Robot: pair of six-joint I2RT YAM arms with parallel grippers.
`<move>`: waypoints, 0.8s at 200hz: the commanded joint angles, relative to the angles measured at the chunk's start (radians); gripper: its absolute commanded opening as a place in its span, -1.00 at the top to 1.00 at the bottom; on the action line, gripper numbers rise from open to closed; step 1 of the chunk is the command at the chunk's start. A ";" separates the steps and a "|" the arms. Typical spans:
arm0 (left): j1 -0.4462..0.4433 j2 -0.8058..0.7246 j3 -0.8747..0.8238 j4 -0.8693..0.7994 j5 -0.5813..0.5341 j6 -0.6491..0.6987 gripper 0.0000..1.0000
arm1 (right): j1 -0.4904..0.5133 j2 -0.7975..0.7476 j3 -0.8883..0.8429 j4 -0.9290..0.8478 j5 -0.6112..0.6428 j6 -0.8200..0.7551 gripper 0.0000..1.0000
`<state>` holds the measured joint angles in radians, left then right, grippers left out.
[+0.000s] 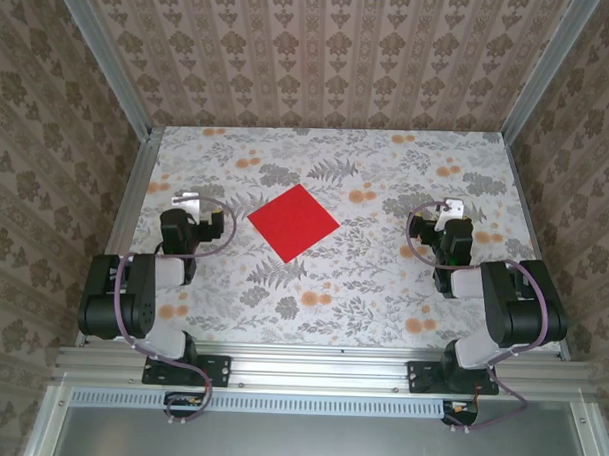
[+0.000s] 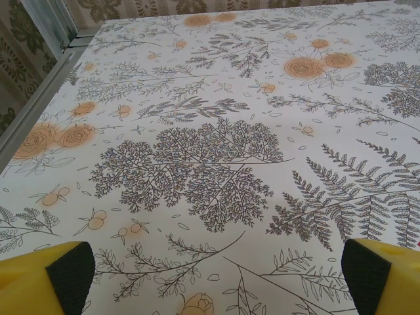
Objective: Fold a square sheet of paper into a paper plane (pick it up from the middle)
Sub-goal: Move the square sheet of paper to the center of the table.
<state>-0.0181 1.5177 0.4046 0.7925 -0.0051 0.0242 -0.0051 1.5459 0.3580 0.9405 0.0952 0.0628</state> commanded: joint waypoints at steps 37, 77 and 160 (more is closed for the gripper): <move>0.000 0.005 0.018 0.001 -0.006 0.025 -1.00 | -0.003 0.004 0.008 0.034 -0.022 0.009 -1.00; 0.000 0.005 0.018 -0.001 -0.007 0.025 -1.00 | -0.003 0.004 0.010 0.029 -0.022 0.009 -1.00; 0.000 -0.031 0.043 -0.063 -0.010 0.025 -1.00 | 0.000 -0.031 -0.010 0.041 -0.030 -0.001 -1.00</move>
<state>-0.0185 1.5173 0.4053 0.7906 -0.0051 0.0242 -0.0048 1.5459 0.3580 0.9409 0.0937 0.0628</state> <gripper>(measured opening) 0.999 0.998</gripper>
